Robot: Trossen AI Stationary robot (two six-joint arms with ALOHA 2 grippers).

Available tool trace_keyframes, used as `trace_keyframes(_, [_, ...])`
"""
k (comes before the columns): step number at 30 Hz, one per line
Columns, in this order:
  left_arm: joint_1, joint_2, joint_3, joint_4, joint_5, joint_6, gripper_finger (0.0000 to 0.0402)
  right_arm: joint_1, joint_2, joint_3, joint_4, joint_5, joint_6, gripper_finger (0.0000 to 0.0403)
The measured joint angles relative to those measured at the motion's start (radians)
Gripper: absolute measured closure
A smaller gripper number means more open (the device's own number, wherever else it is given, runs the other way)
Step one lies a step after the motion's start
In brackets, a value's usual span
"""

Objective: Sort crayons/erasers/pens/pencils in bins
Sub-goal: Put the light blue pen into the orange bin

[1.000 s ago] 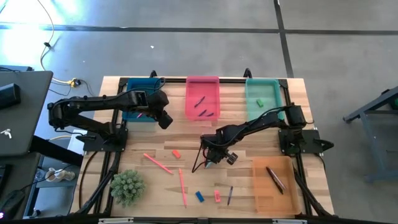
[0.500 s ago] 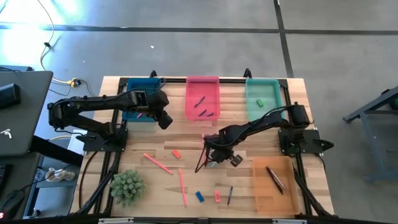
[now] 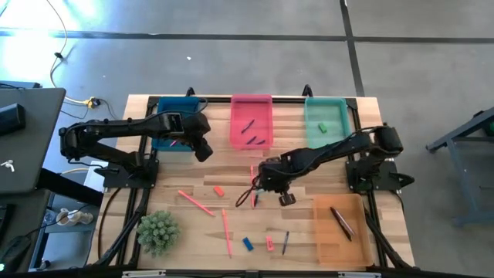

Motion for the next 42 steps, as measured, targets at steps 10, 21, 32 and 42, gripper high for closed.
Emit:
trace_keyframes(10, [0.000, 0.000, 0.000, 0.003, 0.077, 0.095, 0.0314, 0.051, -0.193, 0.002, -0.058, 0.305, 0.469, 0.0384])
trace_keyframes(21, [-0.032, 0.000, 0.000, -0.002, 0.183, 0.214, 0.0314, 0.217, -0.349, 0.003, -0.385, 0.624, 1.158, 0.0384])
trace_keyframes(32, [-0.086, 0.000, 0.000, -0.002, 0.182, 0.260, 0.0314, 0.478, -0.349, -0.100, -0.457, 0.620, 1.760, 0.0384])
trace_keyframes(42, [-0.100, 0.000, 0.000, -0.002, 0.181, 0.251, 0.0314, 0.717, -0.330, -0.123, -0.459, 0.562, 2.050, 0.0384])
